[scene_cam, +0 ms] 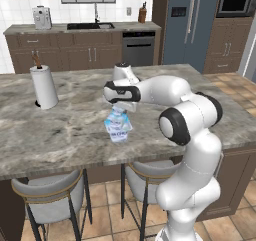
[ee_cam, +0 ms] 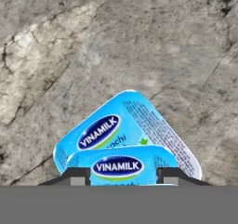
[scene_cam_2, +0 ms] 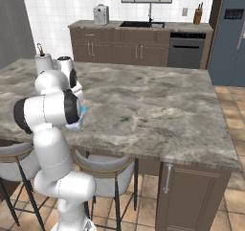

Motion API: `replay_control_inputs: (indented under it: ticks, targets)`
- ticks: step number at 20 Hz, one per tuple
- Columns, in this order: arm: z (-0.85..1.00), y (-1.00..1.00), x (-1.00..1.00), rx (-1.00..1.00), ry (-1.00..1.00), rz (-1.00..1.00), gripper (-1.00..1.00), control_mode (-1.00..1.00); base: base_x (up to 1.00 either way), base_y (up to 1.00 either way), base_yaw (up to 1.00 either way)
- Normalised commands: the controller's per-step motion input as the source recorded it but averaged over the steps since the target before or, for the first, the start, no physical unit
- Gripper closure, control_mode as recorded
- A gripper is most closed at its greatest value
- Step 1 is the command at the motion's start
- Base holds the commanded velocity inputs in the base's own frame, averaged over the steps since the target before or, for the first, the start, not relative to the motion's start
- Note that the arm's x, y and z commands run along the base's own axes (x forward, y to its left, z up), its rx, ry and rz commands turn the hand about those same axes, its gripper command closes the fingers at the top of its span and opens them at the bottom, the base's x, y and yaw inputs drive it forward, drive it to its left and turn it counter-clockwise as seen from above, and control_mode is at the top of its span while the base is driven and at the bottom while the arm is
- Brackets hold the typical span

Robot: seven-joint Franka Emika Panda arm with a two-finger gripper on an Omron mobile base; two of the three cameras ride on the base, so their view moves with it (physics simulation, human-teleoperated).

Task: Stack the yogurt containers by placing the smaller containers on top of the larger containers.

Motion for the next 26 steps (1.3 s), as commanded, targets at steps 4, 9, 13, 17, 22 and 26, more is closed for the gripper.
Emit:
replay_control_inputs:
  ticks: [4, 9, 13, 17, 22, 26]
  targets:
    - [-0.01, 0.0, 0.0, 0.0, 0.0, 0.0, 1.0, -1.0, 0.0, 0.0, 0.0]
    - [-0.02, 0.0, 0.0, 0.0, 0.0, 0.0, 1.0, -1.0, 0.0, 0.0, 0.0]
    - [-0.09, 0.0, 0.0, 0.0, 0.01, 0.0, 1.0, -1.0, 0.0, 0.0, 0.0]
    - [-0.18, 0.01, 0.0, 0.0, 0.02, 0.0, 1.0, -1.0, 0.0, 0.0, 0.0]
    - [-0.2, 0.05, 0.0, 0.0, 0.01, 0.0, 1.0, -1.0, 0.0, 0.0, 0.0]
    - [-0.1, 0.09, 0.0, 0.0, 0.0, 0.0, 1.0, -1.0, 0.0, 0.0, 0.0]
